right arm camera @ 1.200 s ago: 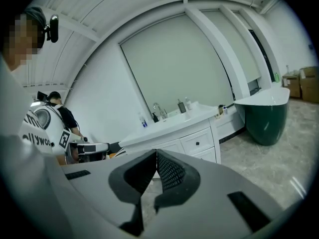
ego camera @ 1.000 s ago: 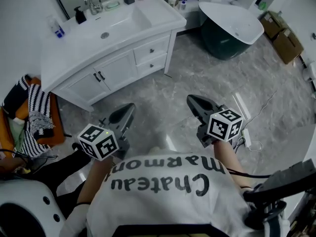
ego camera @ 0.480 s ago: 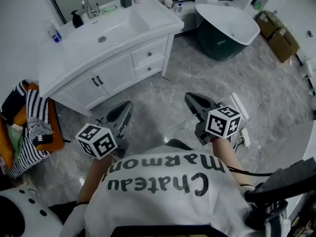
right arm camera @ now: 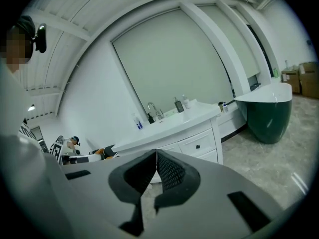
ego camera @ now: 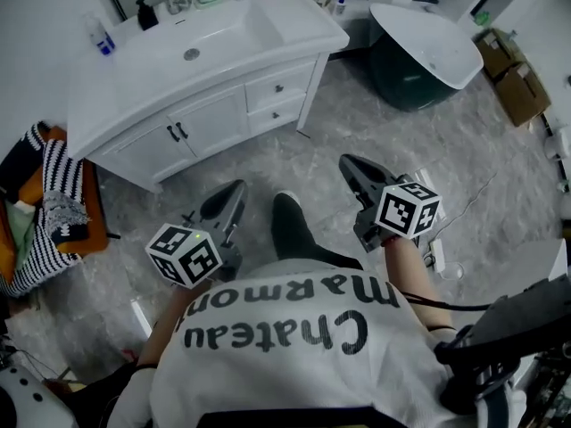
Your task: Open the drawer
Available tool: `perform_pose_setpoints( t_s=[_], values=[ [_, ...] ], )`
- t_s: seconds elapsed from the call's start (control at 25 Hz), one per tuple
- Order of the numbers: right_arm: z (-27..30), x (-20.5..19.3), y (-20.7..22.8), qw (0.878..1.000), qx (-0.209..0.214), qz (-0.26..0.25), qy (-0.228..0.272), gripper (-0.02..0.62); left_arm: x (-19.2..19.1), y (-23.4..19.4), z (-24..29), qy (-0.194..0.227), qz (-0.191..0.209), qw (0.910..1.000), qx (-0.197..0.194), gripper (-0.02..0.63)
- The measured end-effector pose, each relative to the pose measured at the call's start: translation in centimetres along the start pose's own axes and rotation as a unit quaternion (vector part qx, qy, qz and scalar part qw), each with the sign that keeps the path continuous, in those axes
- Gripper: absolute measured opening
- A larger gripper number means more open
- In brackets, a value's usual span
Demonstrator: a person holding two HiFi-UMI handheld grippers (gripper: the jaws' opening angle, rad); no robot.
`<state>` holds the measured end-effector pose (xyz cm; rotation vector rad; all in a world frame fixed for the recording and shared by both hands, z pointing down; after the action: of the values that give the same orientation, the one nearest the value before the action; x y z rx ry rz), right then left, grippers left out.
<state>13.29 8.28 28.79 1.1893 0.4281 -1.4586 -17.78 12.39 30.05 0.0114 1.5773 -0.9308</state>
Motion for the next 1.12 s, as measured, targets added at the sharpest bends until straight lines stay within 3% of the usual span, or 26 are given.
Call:
perform_pose_setpoints(
  t_s=[0.16, 0.32, 0.56, 0.76, 0.88, 1.12],
  values=[
    [4.1, 1.6, 0.6, 1.000, 0.018, -0.009, -0.012, 0.012, 0.0, -1.6, 1.1, 0.038, -0.021, 0.9989, 0.017, 0.005],
    [8.5, 2.9, 1.7, 0.999, 0.035, -0.010, -0.020, 0.012, 0.3, -4.0, 3.0, 0.033, -0.052, 0.9979, 0.021, 0.005],
    [15.2, 4.2, 4.7, 0.998, 0.054, 0.000, -0.042, 0.012, 1.8, -7.4, 6.7, 0.053, 0.016, 0.9944, 0.089, 0.005],
    [21.4, 5.1, 7.8, 0.994, 0.071, -0.005, -0.085, 0.012, 2.6, -11.3, 11.8, 0.035, 0.012, 0.9930, 0.112, 0.005],
    [25.1, 6.0, 9.7, 0.990, 0.081, -0.018, -0.115, 0.012, 3.3, -13.6, 15.0, 0.038, 0.015, 0.9885, 0.146, 0.005],
    [32.2, 7.1, 12.6, 0.982, 0.095, -0.085, -0.140, 0.012, 3.9, -16.7, 18.7, 0.014, 0.014, 0.9789, 0.204, 0.005]
  ],
)
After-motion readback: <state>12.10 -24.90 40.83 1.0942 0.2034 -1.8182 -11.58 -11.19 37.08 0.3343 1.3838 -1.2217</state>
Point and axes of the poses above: the fingertips, and each gripper's own axes: z forward along the fingers, y to its right, x out of its top, the point moved 9 cm from there along -z, backward along the fingers, and after that the axes turned 13 degrees about -x, right-handed, at the moved point
